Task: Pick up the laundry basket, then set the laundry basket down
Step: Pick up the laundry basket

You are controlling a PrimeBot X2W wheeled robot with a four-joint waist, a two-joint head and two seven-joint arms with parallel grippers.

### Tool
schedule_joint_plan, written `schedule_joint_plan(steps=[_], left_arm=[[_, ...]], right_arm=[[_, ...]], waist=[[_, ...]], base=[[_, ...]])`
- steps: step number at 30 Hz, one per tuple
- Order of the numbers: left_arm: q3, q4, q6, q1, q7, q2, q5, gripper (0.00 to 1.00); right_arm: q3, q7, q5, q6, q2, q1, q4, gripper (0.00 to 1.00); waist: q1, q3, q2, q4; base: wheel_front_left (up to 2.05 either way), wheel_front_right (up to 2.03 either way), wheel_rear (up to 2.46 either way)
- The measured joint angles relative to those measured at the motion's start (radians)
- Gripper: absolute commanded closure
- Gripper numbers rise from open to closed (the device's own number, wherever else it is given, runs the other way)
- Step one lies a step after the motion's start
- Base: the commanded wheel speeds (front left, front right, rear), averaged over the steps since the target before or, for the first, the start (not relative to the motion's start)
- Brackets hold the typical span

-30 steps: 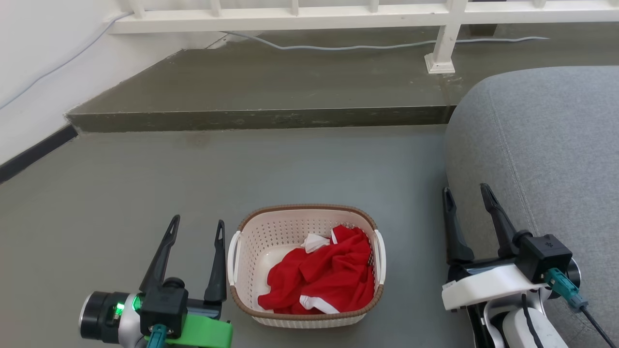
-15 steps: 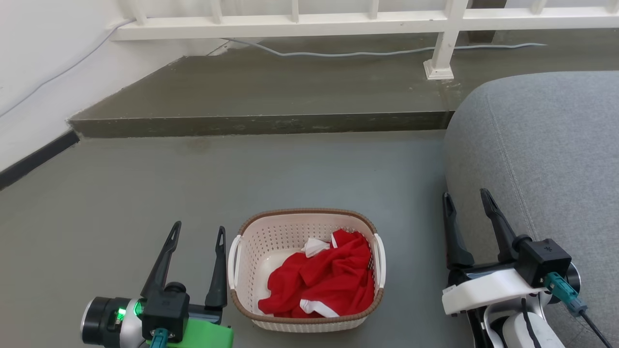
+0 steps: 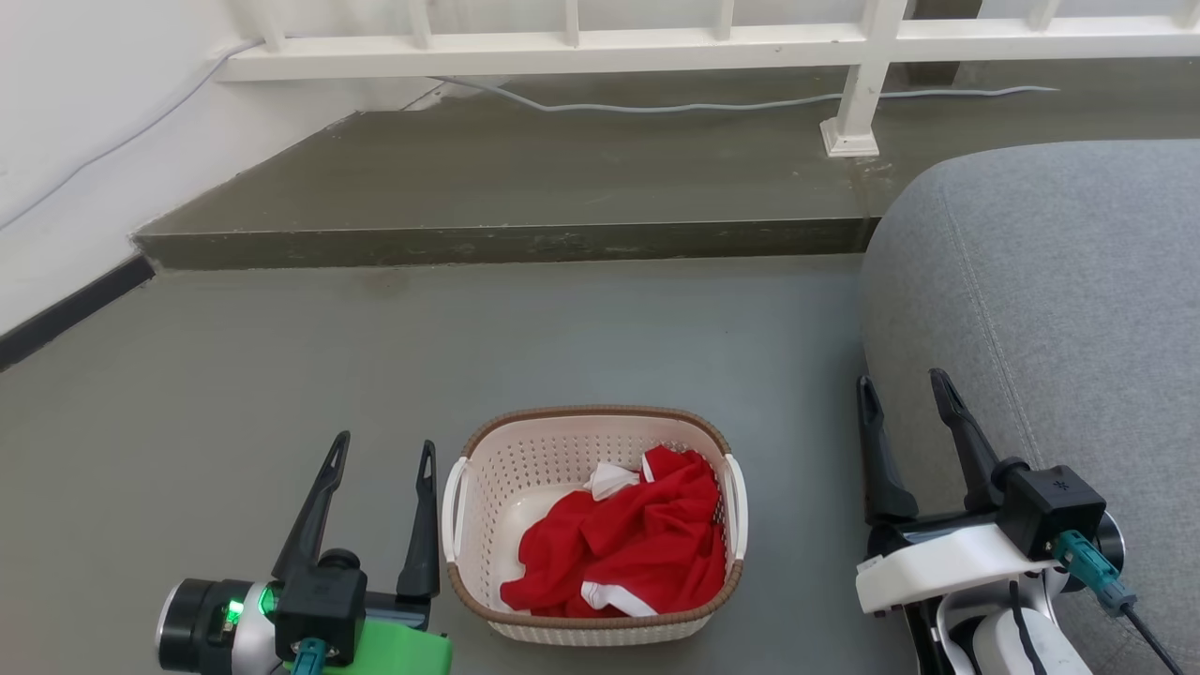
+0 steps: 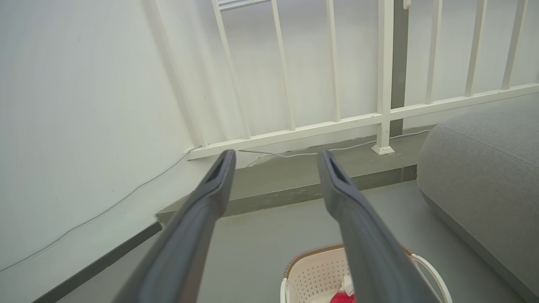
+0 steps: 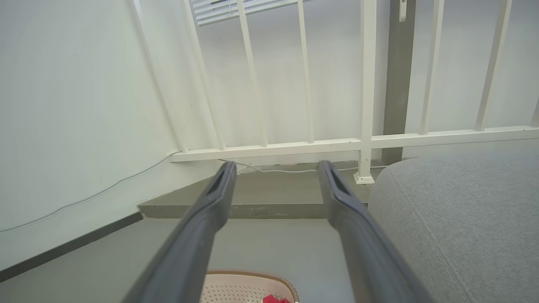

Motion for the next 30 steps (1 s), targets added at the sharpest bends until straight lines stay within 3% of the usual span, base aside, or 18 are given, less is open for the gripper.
schedule_joint_plan(steps=[15, 30], left_arm=[[0.000, -0.012, 0.003, 0.001, 0.000, 0.000, 0.000, 0.00], [-0.012, 0.008, 0.002, -0.080, 0.000, 0.002, 0.021, 0.00]], right_arm=[[0.000, 0.000, 0.000, -0.001, 0.000, 0.006, -0.018, 0.00], [-0.015, 0.000, 0.001, 0.011, 0.000, -0.085, -0.014, 0.00]], waist=[[0.0000, 0.043, 0.0000, 0.000], [0.0000, 0.179, 0.0000, -0.006]], base=[[0.00, 0.00, 0.00], [0.00, 0.00, 0.00]])
